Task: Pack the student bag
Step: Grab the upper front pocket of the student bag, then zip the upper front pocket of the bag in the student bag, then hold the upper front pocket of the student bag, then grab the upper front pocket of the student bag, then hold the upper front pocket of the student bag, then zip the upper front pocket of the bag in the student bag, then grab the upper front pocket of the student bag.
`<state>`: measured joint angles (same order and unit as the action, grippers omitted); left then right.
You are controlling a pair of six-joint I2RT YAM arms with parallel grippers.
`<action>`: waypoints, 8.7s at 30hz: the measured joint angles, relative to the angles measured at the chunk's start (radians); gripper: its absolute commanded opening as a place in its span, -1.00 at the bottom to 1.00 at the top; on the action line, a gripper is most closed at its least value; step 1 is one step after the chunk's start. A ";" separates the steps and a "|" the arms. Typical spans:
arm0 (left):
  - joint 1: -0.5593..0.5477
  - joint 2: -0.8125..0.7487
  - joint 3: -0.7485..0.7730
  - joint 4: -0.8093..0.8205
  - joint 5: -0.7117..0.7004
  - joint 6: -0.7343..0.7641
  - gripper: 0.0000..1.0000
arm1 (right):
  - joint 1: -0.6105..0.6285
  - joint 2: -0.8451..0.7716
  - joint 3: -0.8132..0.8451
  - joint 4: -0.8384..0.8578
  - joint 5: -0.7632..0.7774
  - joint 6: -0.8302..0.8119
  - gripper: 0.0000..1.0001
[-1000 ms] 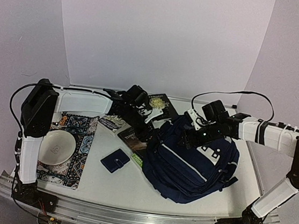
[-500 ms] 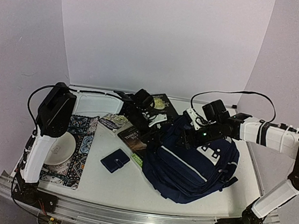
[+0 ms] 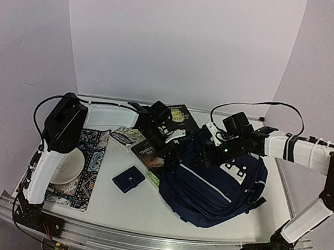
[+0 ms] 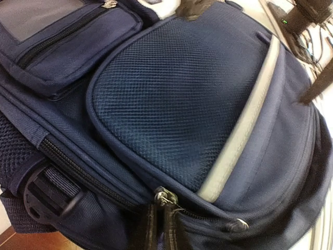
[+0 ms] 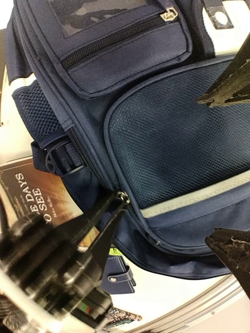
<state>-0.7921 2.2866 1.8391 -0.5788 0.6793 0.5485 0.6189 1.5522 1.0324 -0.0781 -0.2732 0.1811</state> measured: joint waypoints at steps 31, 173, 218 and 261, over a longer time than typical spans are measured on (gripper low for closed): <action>-0.135 -0.283 -0.304 0.021 -0.115 -0.200 -1.00 | 0.016 0.339 0.246 0.034 0.219 0.063 0.52; -0.153 -0.427 -0.592 0.381 -0.220 -0.514 -1.00 | 0.240 0.017 -0.127 0.227 0.335 -0.037 0.05; -0.276 -0.369 -0.477 0.254 -0.341 -0.563 -1.00 | 0.074 -0.260 -0.461 0.117 0.362 0.625 -0.32; -0.216 -0.419 -0.505 0.323 -0.463 -1.030 0.30 | 0.427 -0.234 -0.259 0.067 0.525 0.598 -0.34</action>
<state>-1.0080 1.8675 1.3341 -0.2560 0.2166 -0.4811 1.0459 1.3179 0.7734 -0.0109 0.2523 0.7789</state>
